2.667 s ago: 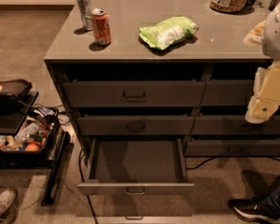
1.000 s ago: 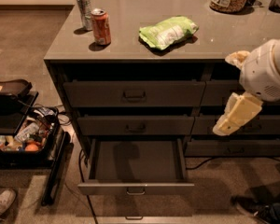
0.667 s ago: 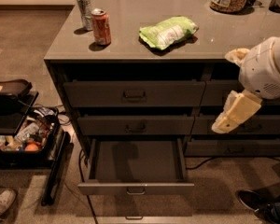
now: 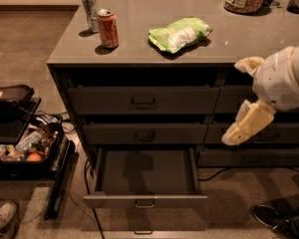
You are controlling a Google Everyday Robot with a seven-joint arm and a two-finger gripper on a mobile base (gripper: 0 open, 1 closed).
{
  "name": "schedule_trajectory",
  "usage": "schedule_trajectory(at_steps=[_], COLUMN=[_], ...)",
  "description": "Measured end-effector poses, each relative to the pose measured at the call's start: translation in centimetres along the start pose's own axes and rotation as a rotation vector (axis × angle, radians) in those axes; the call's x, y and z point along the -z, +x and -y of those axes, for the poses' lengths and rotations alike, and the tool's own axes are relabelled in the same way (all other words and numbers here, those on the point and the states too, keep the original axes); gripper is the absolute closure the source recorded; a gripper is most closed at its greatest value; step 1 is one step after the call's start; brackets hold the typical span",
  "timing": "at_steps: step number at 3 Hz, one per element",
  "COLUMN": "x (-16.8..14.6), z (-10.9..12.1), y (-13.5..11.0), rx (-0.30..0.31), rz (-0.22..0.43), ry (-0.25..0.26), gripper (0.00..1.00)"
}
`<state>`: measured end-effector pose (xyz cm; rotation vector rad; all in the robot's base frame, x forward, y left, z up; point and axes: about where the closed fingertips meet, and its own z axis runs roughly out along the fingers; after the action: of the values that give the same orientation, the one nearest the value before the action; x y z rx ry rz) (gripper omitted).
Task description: Close bottom drawer
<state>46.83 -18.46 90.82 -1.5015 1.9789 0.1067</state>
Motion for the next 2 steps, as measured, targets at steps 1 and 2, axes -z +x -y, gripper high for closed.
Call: schedule_trajectory(at_steps=[1,2], x=[-4.1,-5.5], z=[-2.1,-2.4], y=[1.2,0.7], rx=[-0.024,-0.054], rz=[0.187,0.271], ry=[-0.134,-0.173], gripper=[0.00,0.00])
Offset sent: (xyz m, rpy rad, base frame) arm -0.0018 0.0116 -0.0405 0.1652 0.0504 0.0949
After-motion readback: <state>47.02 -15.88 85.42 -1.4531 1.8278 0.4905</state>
